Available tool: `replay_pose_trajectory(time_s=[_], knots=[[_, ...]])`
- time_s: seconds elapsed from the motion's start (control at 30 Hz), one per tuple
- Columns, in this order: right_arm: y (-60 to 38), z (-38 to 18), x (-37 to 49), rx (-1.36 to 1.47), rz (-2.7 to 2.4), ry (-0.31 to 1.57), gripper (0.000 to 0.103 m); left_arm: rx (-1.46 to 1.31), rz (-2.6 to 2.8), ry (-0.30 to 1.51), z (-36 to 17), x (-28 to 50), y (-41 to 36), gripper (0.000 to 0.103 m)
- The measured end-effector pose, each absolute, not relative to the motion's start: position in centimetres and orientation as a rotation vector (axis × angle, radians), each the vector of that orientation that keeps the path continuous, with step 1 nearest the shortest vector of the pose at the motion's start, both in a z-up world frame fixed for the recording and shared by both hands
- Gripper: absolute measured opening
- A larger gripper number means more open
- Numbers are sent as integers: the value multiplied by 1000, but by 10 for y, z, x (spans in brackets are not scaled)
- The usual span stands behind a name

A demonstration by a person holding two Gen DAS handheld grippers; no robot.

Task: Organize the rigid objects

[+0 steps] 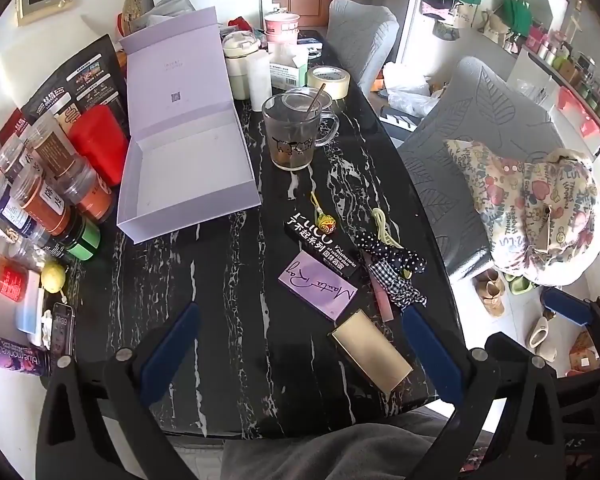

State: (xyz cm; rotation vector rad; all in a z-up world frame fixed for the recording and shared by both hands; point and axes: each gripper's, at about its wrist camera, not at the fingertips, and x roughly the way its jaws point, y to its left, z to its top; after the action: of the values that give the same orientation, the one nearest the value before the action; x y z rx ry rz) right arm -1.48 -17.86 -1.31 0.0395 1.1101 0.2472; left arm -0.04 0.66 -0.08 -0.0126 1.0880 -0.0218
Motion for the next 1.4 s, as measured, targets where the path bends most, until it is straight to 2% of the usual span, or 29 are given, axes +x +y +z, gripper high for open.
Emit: replay_pose_trajectory(time_s=[1.4], knots=[[-176,-15,-23,29,249,1117,103,-37,-30,1116,-6,-5,10,103]])
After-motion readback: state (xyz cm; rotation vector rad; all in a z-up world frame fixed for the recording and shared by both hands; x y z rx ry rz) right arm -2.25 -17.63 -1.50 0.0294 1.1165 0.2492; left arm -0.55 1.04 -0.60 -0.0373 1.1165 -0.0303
